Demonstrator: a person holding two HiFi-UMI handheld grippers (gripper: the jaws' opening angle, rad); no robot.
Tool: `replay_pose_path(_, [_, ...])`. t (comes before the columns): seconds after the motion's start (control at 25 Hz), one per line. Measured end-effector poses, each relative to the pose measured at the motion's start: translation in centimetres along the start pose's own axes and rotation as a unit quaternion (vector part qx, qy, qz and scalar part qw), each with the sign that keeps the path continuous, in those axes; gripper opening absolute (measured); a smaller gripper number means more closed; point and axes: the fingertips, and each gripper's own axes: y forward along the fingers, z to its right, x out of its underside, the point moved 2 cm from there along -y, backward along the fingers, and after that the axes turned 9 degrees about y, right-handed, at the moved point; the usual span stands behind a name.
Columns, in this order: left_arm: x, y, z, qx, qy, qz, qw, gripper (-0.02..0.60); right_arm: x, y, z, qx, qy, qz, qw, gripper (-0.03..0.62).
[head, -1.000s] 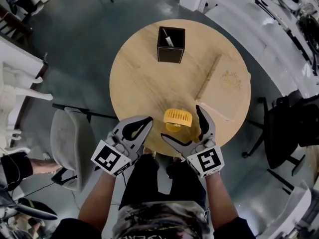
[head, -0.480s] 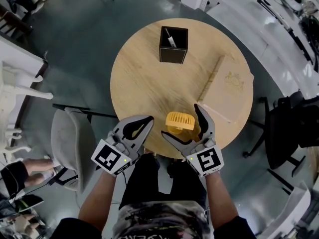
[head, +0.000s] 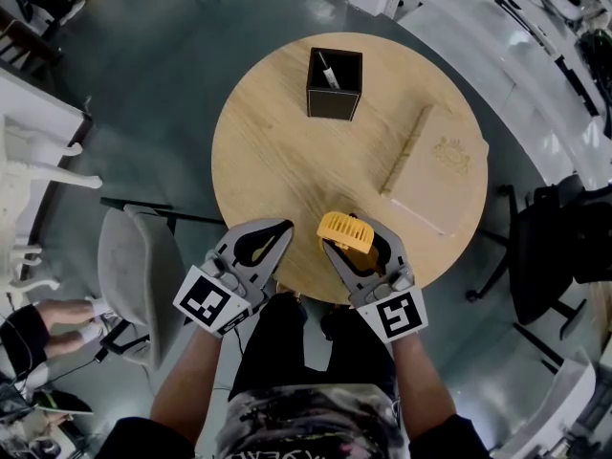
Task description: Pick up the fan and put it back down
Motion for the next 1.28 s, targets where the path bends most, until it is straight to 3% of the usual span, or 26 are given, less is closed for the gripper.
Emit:
replay_pose_path(0.6, [-1.4, 0.0, 0.4, 0.001, 0.005, 0.008, 1.0, 0.012, -1.4, -0.4, -0.2, 0.003, -0.004, 0.013, 1.0, 0.212])
replay_pose_path(1.28, [-9.6, -1.7, 2.1, 0.005, 0.018, 0.019, 0.9996, 0.012, -10.1, -3.9, -2.0, 0.015, -0.024, 0.024, 0.999, 0.21])
